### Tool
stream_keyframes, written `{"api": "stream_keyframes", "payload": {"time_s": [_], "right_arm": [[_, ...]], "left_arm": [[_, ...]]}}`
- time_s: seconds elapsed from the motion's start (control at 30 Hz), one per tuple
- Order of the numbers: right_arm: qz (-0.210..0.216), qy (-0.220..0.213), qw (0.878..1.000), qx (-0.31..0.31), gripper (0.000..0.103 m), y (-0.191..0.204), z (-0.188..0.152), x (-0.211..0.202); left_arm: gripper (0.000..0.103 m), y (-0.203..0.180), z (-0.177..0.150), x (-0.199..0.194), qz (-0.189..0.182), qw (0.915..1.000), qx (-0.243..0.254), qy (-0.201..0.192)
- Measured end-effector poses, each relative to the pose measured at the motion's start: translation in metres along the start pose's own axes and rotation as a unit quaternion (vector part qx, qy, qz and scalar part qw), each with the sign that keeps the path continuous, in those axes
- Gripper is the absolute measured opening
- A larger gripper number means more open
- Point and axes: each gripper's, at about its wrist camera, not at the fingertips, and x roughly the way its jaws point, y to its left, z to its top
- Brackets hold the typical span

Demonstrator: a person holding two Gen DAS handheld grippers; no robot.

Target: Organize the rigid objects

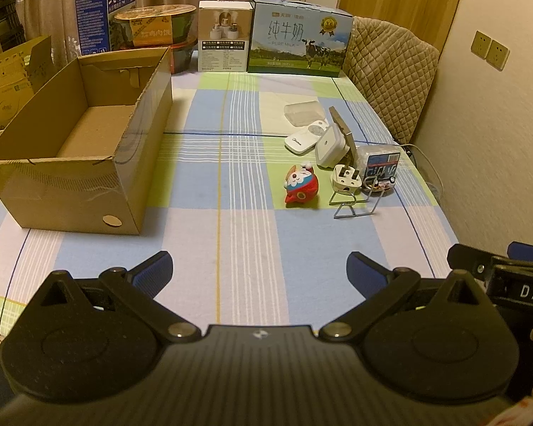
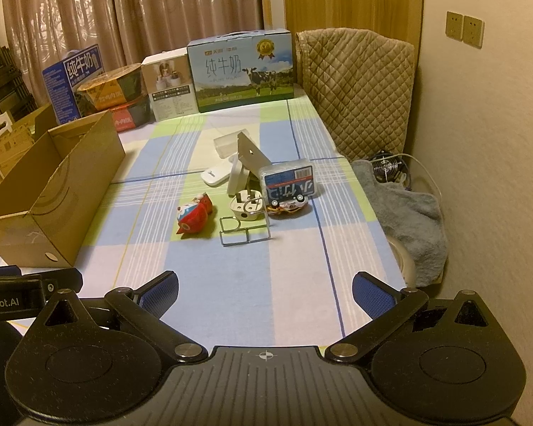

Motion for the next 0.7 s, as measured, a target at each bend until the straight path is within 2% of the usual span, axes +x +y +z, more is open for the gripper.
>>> {"api": "stream_keyframes", "payload": {"time_s": [0.7], "right_arm": [[-0.001, 0.007, 1.0, 0.007, 0.101, -0.003, 0.001, 0.016]], "left_arm": [[0.102, 0.011, 0.013, 0.022, -0.02, 0.9997, -0.005, 0.012]]}}
